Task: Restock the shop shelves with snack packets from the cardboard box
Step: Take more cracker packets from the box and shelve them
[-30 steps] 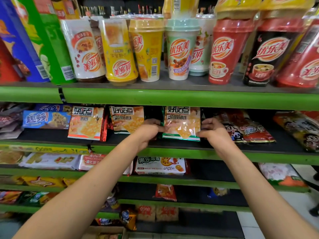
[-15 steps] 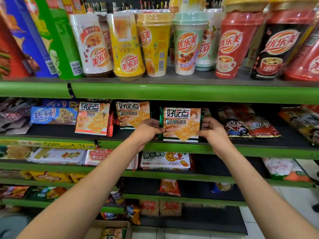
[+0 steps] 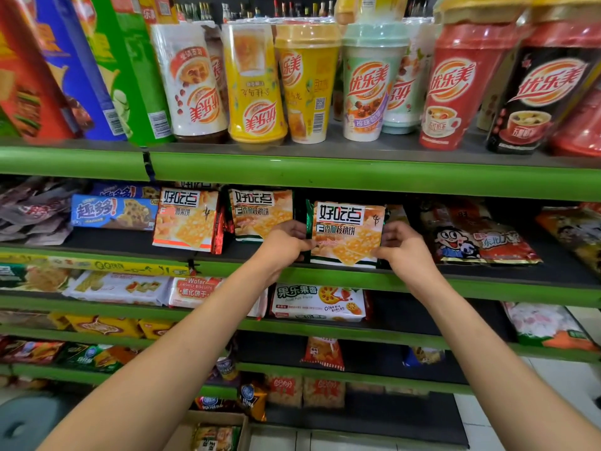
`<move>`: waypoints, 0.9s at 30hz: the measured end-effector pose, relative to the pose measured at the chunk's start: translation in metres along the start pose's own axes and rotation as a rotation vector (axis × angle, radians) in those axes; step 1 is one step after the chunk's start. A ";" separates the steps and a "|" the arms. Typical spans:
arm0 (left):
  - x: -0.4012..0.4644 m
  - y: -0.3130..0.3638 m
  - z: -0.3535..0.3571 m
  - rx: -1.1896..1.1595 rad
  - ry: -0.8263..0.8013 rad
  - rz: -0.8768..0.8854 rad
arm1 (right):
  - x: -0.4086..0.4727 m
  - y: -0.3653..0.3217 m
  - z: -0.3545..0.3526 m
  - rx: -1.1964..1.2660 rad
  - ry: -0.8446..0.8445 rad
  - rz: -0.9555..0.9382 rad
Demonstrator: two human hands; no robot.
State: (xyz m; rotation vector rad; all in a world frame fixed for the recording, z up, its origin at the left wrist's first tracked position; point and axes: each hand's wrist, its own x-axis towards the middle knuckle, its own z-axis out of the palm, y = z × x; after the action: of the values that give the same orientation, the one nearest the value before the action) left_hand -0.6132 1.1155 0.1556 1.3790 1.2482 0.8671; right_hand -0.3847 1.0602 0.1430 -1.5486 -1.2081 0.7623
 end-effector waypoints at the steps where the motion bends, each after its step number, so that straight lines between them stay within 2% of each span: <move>1: -0.001 0.000 -0.005 -0.003 0.016 0.010 | 0.000 -0.004 0.005 -0.009 -0.009 -0.011; 11: -0.022 -0.002 -0.091 0.114 0.188 0.053 | 0.000 -0.040 0.087 -0.039 -0.154 -0.098; 16: -0.024 -0.015 -0.120 0.226 0.289 0.061 | 0.002 -0.049 0.125 -0.103 -0.163 -0.133; 21: -0.015 -0.018 -0.123 0.605 0.327 0.121 | 0.006 -0.047 0.138 -0.145 -0.150 -0.113; 27: -0.007 -0.016 -0.123 0.728 0.350 0.102 | 0.011 -0.048 0.140 -0.193 -0.153 -0.103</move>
State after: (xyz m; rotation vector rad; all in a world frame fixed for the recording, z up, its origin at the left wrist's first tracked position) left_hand -0.7352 1.1341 0.1653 1.9240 1.8948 0.7727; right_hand -0.5221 1.1161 0.1453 -1.5914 -1.4996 0.7238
